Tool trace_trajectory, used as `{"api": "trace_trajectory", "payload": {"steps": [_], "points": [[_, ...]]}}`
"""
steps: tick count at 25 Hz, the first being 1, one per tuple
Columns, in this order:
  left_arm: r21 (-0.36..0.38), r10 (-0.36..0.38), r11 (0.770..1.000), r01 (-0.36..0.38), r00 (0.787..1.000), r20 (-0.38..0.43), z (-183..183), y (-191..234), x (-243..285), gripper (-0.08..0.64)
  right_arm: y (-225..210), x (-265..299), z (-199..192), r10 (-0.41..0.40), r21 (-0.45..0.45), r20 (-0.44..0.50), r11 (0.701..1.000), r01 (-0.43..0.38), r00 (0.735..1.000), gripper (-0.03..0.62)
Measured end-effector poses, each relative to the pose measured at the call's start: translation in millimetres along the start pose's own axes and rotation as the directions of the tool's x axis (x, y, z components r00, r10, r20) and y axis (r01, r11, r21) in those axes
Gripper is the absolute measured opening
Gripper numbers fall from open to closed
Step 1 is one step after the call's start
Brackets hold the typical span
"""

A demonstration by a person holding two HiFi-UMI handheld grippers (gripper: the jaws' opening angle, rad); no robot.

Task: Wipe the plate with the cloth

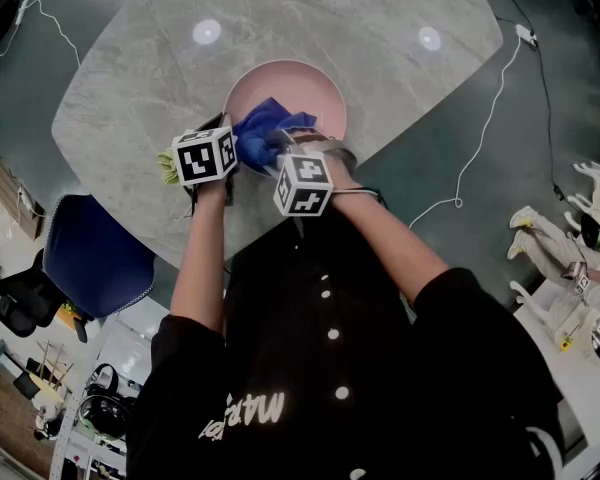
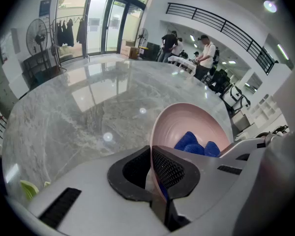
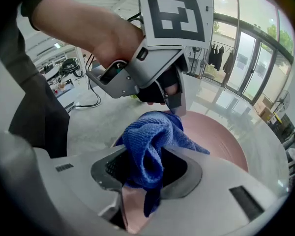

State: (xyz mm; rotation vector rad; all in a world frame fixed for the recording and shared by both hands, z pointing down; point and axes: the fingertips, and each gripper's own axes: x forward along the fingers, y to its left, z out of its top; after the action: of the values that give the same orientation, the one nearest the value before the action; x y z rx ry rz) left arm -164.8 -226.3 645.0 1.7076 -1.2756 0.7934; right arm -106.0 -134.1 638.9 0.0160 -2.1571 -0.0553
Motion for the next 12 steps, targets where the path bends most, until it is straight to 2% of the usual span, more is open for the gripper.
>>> {"api": "trace_trajectory", "payload": {"steps": [7,12], "points": [[0.01,0.008,1.0,-0.008,1.0,-0.003,1.2,-0.1,-1.1,0.029,10.7,-6.4,-9.6,0.017,-0.1,-0.028,0.995,-0.02,0.999,0.144],[0.02,0.011,1.0,-0.011,1.0,-0.005,0.9,1.0,0.6,0.029,17.6,-9.6,-21.0,0.053,-0.191,-0.062,0.979,-0.063,0.997,0.144]]}}
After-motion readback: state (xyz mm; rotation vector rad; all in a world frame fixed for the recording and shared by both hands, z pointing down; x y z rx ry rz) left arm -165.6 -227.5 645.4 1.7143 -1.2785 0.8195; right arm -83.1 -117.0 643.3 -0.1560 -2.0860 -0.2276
